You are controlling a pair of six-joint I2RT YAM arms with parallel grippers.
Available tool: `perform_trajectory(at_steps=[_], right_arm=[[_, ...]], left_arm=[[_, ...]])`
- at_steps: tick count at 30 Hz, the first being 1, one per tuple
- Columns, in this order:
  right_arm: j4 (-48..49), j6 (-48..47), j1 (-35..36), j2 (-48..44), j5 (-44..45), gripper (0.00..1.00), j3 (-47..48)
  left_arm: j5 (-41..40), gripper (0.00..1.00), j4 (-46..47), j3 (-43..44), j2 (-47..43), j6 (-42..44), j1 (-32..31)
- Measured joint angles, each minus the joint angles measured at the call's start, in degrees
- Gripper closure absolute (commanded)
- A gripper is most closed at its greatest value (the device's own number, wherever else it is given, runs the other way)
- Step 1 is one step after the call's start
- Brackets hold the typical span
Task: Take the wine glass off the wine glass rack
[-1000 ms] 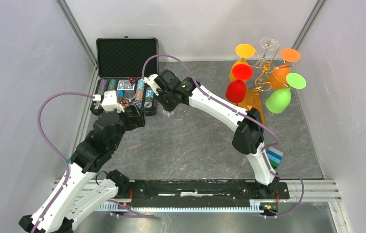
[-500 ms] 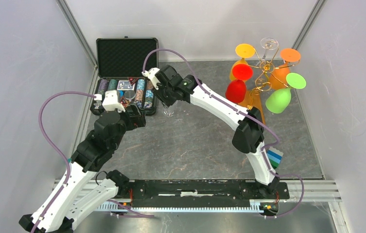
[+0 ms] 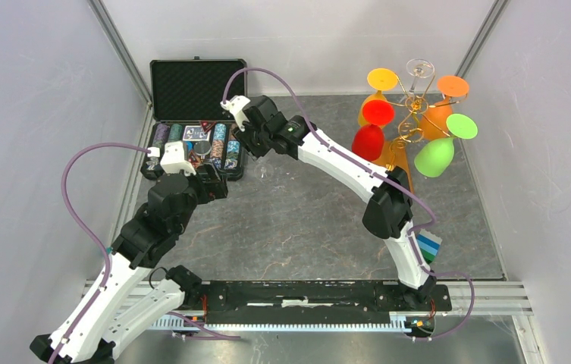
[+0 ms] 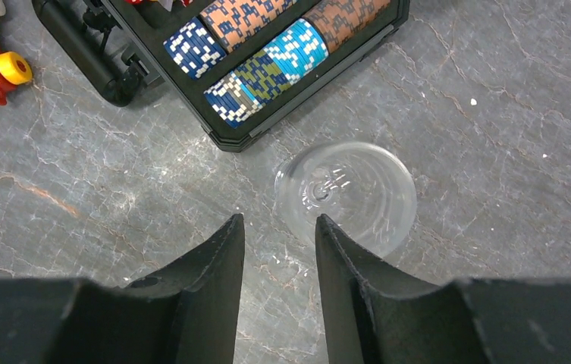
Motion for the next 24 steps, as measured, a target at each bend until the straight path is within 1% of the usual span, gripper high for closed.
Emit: perform_trajectory(at_steps=[6, 9, 11, 15, 17, 21, 24], right_arm=[[1.6, 1.5, 0.0, -0.3, -0.9, 0.53, -0.2], [2.9, 2.7, 0.0, -2.3, -2.0, 0.48, -1.5], [3.4, 3.6, -0.1, -5.3, -2.5, 0.44, -3.7], [5.6, 4.5, -0.1, -16.2, -2.1, 0.39, -10.2], [6.4, 4.5, -0.1, -22.4, -0.9, 0.35, -13.0], [7.7, 4.3, -0.1, -37.7, 5.9, 0.27, -20.3], [7.7, 4.1, -0.4, -45.6, 11.5, 0.24, -23.5]], left_arm=[[0.2, 0.0, 0.0, -0.1, 0.0, 0.0, 0.0], [1.2, 0.05, 0.2, -0.1, -0.1, 0.0, 0.0], [2.6, 0.06, 0.6, -0.1, -0.2, 0.0, 0.0], [6.4, 0.01, 0.9, 0.1, 0.0, 0.1, 0.0], [8.2, 0.0, 0.9, 0.5, 0.1, 0.1, 0.0], [11.5, 0.0, 1.0, 1.8, 0.5, 1.0, 0.0], [13.2, 0.0, 1.2, 2.6, 0.9, 2.1, 0.0]])
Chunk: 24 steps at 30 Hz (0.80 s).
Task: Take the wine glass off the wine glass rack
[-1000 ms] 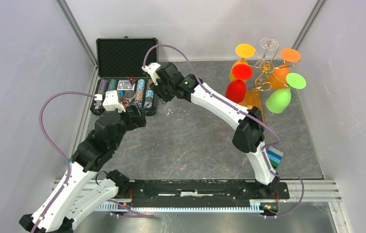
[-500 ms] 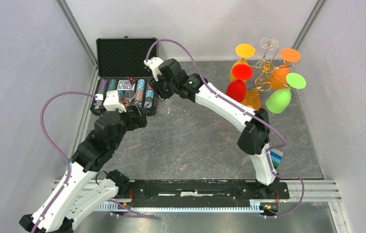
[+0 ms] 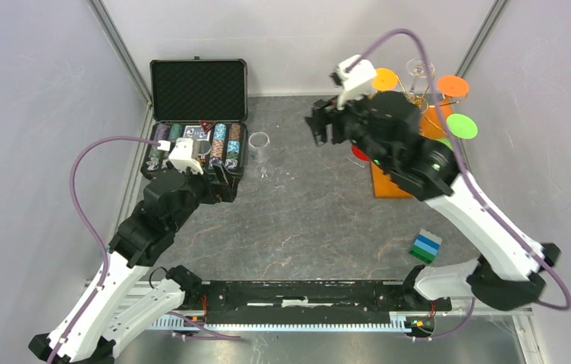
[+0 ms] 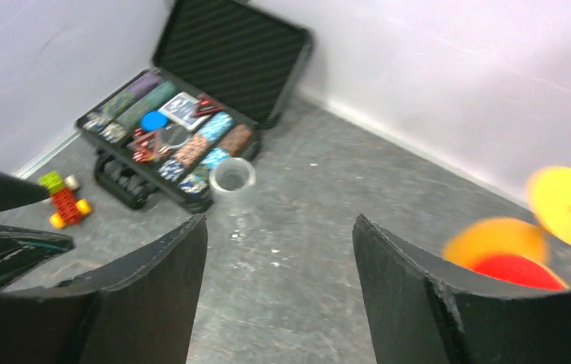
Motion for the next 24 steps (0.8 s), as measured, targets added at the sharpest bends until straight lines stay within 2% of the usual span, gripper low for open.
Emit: perform_trajectory(at_steps=[6, 10, 13, 20, 24], right_arm=[[-1.7, -0.8, -3.8, -9.7, 10.3, 0.24, -4.3], [-3.1, -4.5, -5.2, -9.6, 15.1, 0.34, -5.2], [-4.0, -9.9, -5.2, -7.6, 16.1, 0.36, -5.7], [-8.6, -22.8, -4.8, -3.2, 16.5, 0.24, -7.1], [-10.0, -29.3, -2.5, -3.3, 19.3, 0.23, -9.9]], left_arm=[[2.4, 0.0, 0.1, 0.5, 1.7, 0.8, 0.0], [3.8, 0.0, 0.1, 0.6, 2.8, 0.9, 0.0], [4.5, 0.0, 0.1, 0.6, 3.3, 0.9, 0.0], [4.8, 0.0, 0.1, 0.7, 3.6, 0.9, 0.0], [4.8, 0.0, 0.1, 0.7, 4.1, 1.0, 0.0]])
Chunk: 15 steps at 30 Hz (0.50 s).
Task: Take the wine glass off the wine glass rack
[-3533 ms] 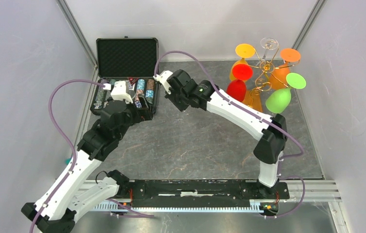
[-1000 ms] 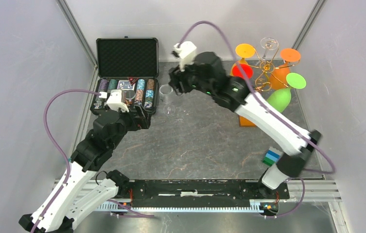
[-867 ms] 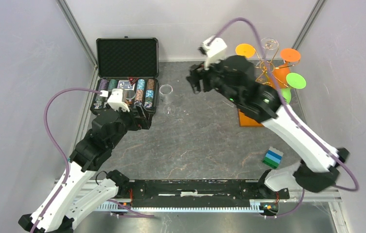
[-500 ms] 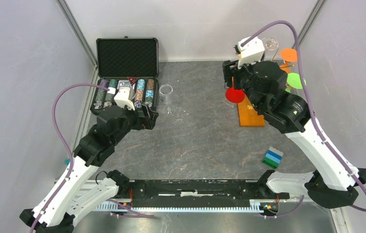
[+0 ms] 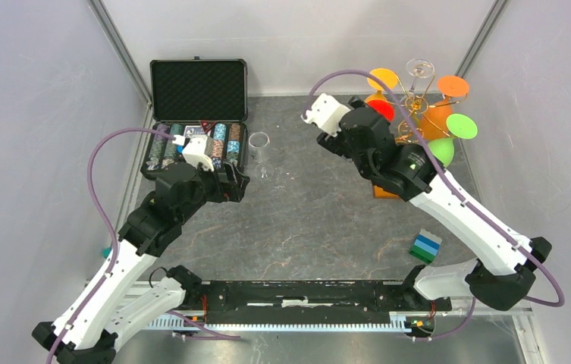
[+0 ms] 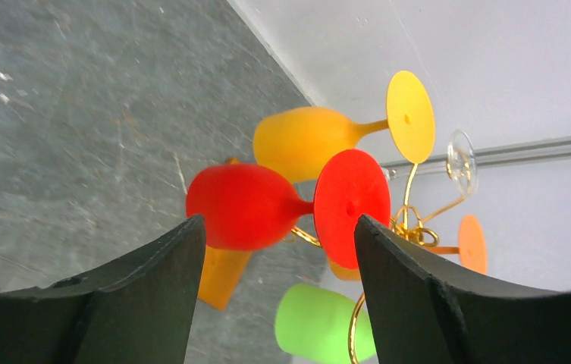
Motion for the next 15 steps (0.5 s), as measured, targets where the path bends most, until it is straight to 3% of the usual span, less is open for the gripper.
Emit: perform_trajectory(at_steps=[15], right_arm=[[-2.4, -9.9, 4.8, 10.2, 23.0, 0.4, -0.7]], left_arm=[[1.0, 0.0, 0.0, 0.0, 2.0, 0.5, 0.0]])
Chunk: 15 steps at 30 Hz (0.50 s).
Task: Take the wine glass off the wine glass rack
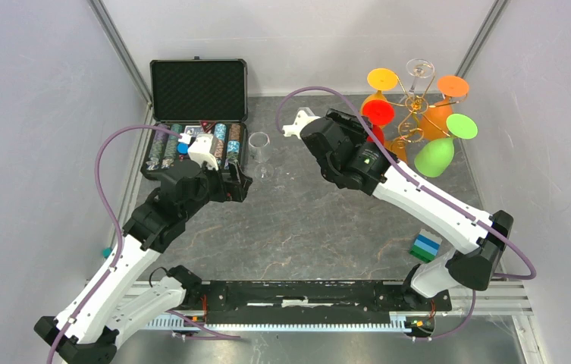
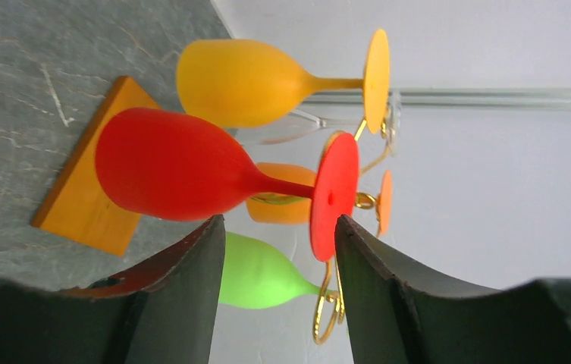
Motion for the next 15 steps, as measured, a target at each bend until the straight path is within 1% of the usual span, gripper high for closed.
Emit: perform_trajectory(at_steps=[2, 4, 7, 12, 15], right_arm=[[0.2, -0.5, 0.1, 0.0, 2.3, 0.4, 0.0], [0.3, -1.0, 0.1, 0.0, 3.8, 0.37, 0.0], [1.5, -1.9, 0.0, -0.1, 5.7, 0.34, 0.0], [3.9, -3.1, -0.6, -0.2, 7.0, 0.37, -0.7], [5.9, -3.8, -2.3, -0.4, 6.9, 0.41, -2.2]], left_arm=[[0.0, 0.0, 0.0, 0.0, 0.3, 0.0, 0.0], [0.0, 0.0, 0.0, 0.0, 0.5, 0.0, 0.0], [0.0, 0.0, 0.0, 0.0, 0.9, 0.0, 0.0], [0.2, 0.0, 0.0, 0.0, 1.3, 0.0, 0.0], [0.3, 0.0, 0.0, 0.0, 1.3, 0.0, 0.0]])
